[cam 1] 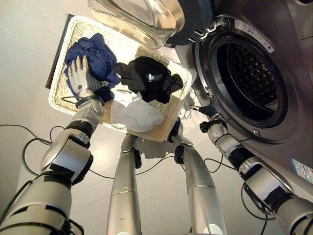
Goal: Put the clothes into the washing machine.
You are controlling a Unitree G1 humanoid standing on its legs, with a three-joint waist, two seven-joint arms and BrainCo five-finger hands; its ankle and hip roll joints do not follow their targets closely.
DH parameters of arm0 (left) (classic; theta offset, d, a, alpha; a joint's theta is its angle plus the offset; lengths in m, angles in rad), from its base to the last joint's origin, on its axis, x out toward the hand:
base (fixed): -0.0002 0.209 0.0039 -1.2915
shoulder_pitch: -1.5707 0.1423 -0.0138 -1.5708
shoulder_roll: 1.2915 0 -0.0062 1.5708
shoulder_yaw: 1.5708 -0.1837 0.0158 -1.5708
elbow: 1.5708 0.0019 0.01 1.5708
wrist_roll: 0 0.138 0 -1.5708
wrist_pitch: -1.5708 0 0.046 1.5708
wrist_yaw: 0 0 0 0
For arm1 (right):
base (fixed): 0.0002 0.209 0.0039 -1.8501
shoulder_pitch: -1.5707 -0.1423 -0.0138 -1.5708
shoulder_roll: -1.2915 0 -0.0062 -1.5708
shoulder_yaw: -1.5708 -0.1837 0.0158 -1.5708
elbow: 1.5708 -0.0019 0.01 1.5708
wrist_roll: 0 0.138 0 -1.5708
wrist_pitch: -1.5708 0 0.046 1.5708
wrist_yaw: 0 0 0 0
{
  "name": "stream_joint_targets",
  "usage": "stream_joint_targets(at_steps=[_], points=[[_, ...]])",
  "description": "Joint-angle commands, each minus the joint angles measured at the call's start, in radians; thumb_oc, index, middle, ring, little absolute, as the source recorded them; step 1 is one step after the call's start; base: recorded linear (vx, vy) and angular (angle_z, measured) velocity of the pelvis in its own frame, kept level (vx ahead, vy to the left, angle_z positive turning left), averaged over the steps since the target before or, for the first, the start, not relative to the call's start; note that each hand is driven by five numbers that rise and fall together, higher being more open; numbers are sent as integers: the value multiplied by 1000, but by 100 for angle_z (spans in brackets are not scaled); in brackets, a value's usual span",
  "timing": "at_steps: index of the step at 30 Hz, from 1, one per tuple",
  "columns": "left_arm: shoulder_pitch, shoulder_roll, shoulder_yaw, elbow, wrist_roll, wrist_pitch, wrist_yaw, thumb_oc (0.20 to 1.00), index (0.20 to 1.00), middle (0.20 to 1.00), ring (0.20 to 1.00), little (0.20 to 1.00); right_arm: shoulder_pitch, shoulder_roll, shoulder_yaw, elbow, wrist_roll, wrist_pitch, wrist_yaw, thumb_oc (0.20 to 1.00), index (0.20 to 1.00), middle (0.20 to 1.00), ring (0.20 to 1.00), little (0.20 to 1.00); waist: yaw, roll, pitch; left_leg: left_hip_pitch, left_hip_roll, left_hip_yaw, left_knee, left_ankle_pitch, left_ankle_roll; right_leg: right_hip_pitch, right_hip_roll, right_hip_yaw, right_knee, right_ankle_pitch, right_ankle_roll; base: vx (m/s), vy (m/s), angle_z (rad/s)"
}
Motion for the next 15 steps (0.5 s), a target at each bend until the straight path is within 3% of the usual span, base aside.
stream_joint_targets(at_steps=[1, 4, 11, 13, 15], points=[[-24, -3, 5, 40, -44, 13, -66, 1000, 1000, 1000, 1000, 1000, 18, -44, -5, -47, 29, -9, -4, 1000, 1000, 1000, 1000, 1000, 21, -3, -26, -10, -60, 7, -8, 3, -24, 6, 47, 28, -78, 92, 99, -7, 12, -3], [-35, -6, 1, 53, -71, 35, -102, 1000, 1000, 1000, 1000, 1000, 3, -44, -5, -49, 42, -4, -8, 1000, 1000, 1000, 1000, 1000, 18, -4, -26, -17, -58, 11, -17, 7, -26, -3, 49, 30, -87, 96, 100, -5, 8, -1], [-97, -6, -30, 123, -82, 223, -178, 1000, 1000, 1000, 1000, 1000, -36, -46, -15, -33, 92, -16, -7, 1000, 1000, 1000, 1000, 1000, 5, -9, -26, -41, -58, 6, -34, 17, -26, -28, 58, 43, -104, 110, 105, -3, 2, 0], [-125, -5, -52, 161, -58, 307, -213, 1000, 1000, 1000, 1000, 1000, -49, -47, -21, -35, 126, -29, -15, 1000, 1000, 1000, 1000, 1000, -2, -13, -26, -58, -57, 4, -38, 22, -27, -43, 60, 46, -116, 120, 105, -24, 12, -4], [-138, -4, -63, 169, -32, 339, -214, 1000, 1000, 1000, 1000, 1000, -60, -48, -25, -36, 137, -30, -19, 1000, 1000, 1000, 1000, 1000, -4, -13, -26, -71, -56, 2, -40, 27, -27, -55, 60, 46, -120, 127, 106, 0, 0, 0]])
